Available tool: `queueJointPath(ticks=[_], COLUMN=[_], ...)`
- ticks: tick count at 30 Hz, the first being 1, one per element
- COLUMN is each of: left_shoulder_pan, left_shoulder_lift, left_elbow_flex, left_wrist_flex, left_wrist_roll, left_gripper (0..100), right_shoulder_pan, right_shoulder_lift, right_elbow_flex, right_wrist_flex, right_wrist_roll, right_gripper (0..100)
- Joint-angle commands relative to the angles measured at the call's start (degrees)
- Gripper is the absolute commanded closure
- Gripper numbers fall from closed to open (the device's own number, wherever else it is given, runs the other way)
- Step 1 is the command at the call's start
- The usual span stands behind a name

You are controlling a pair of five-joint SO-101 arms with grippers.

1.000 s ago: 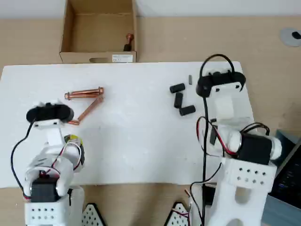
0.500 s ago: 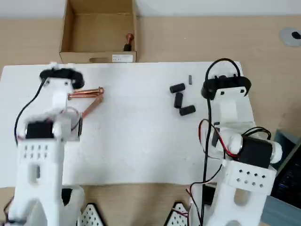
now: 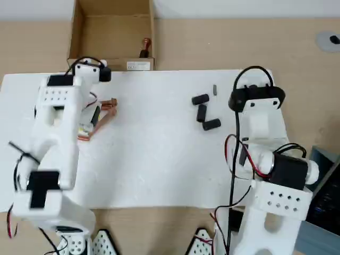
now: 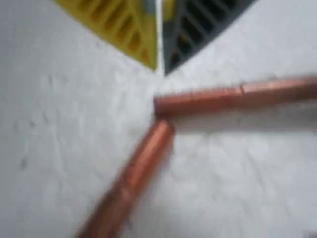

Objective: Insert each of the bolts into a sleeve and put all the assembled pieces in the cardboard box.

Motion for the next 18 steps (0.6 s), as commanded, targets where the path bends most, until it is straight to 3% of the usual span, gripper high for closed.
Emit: queueJointPath(ticks=[1, 7, 13, 18], left_shoulder_pan=[0.7, 4.84, 4.84, 4.92], left_shoulder_lift=[4.88, 12.7, 16.4, 18.24], left_elbow_flex=[-11.52, -20.48, -25.58, -26.55], left_wrist_flex=[2.29, 7.47, 7.47, 7.38], left_wrist_roll=[-0.35, -4.48, -4.57, -5.54], left_gripper=[99, 99, 84, 85], right_shoulder_pan=[0.48, 0.48, 0.48, 0.48], right_shoulder_lift=[-1.1, -0.92, -0.92, -0.92], right_elbow_flex=[-0.04, 0.04, 0.04, 0.04], right_wrist_flex=[-1.14, -1.14, -1.14, -1.14], right_wrist_roll=[-0.35, -0.35, -0.35, -0.35], right_gripper=[98.8, 98.8, 98.8, 98.8])
